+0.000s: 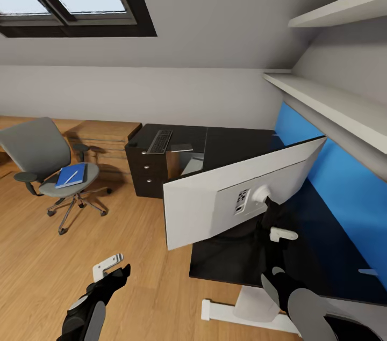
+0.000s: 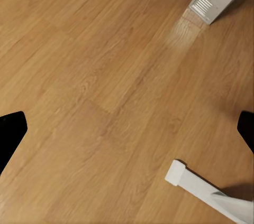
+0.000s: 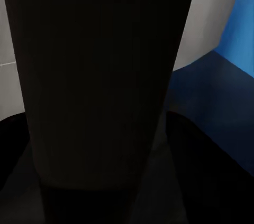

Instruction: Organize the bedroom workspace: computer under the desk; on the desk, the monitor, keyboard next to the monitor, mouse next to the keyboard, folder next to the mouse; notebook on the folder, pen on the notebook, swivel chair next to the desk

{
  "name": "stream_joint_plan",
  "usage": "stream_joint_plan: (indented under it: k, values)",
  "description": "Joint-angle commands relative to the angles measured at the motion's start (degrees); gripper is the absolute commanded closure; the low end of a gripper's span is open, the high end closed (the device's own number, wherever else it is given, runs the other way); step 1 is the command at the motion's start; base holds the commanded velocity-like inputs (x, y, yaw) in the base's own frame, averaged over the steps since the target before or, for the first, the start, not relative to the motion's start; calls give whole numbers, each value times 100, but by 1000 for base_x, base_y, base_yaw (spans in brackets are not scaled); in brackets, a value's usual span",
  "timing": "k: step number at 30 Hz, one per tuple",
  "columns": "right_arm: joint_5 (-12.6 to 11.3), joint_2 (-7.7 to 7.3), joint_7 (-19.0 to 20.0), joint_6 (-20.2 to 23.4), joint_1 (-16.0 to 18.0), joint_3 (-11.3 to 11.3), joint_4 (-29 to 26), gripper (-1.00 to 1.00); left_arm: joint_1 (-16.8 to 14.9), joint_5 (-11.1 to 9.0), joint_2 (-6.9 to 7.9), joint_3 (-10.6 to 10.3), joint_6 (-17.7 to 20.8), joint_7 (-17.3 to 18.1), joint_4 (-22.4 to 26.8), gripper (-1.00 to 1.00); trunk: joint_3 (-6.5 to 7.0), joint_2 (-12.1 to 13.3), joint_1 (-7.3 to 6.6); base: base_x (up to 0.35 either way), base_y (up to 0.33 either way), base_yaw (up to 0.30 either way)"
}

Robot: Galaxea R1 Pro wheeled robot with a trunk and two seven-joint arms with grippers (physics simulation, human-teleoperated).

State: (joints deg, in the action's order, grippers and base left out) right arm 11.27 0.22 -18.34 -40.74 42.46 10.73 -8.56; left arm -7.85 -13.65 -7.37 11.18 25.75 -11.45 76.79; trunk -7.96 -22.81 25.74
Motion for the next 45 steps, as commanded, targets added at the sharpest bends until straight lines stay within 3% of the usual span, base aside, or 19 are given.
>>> stream_joint_plan:
  k: [1,8,21,45]
  values:
    - [93,12,-20,24,3,64,18,100,-6,-62,-3,3,34,-37,42,-100,-14,-11,4,0,0,0]
    - [82,21,-19,12,0,58,21,100,-6,-65,-2,5,49,-39,272,-100,-14,-11,4,0,0,0]
    - [276,13,-13,67,-1,50,21,100,-6,-66,4,7,44,-38,582,-100,-14,-11,4,0,-10,0]
    - [357,17,-11,93,-1,78,21,100,-6,-59,7,7,39,-34,569,-100,-14,-11,4,25,-262,0]
